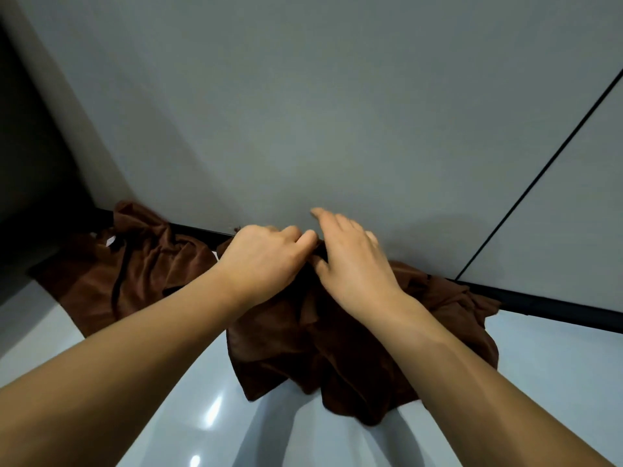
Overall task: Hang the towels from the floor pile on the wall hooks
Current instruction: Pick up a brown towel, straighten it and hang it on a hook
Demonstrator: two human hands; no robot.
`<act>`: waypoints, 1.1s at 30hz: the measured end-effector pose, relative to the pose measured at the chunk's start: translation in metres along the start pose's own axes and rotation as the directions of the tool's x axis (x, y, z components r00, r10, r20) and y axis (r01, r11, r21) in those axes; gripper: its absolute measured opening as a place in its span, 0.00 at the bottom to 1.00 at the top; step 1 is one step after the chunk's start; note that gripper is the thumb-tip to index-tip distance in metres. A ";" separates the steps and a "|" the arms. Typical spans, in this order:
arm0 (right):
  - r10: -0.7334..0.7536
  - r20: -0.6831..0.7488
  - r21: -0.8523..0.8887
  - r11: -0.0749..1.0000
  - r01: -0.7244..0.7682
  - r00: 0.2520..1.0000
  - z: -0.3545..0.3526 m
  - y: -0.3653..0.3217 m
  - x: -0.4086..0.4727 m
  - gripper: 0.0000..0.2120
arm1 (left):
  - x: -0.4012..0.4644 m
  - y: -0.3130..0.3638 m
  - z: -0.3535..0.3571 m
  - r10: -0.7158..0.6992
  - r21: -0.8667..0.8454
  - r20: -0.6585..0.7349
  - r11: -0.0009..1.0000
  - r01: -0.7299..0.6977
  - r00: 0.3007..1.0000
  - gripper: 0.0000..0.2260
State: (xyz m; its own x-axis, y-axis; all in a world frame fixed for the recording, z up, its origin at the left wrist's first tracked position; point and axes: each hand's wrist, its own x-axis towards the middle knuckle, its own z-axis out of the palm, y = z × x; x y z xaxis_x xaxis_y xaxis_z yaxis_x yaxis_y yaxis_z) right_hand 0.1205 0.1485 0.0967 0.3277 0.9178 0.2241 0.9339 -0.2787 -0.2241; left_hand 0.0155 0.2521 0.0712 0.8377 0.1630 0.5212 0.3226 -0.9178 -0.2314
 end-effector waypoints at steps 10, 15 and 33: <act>0.153 -0.028 0.309 0.941 -0.137 0.988 0.011 -0.002 0.002 0.12 | 0.003 -0.009 -0.015 -0.094 -0.022 -0.020 0.995 0.093 0.995 0.09; 0.166 -0.067 0.158 0.975 -0.154 0.984 0.006 0.007 0.001 0.12 | 0.006 -0.028 -0.028 -0.195 0.032 -0.037 0.980 0.196 0.980 0.14; 0.518 -0.067 0.546 0.734 -0.404 0.853 -0.013 0.060 0.001 0.17 | -0.016 -0.079 -0.039 -0.606 -0.001 -0.150 0.791 0.612 0.781 0.15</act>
State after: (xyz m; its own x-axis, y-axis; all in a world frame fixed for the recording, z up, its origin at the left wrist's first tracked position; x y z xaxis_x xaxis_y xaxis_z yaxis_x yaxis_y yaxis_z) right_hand 0.1790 0.1287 0.0955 0.7730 0.6192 0.1381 0.4750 -0.4205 -0.7730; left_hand -0.0410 0.3082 0.1134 0.3931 0.6288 0.6709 0.7674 -0.6263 0.1373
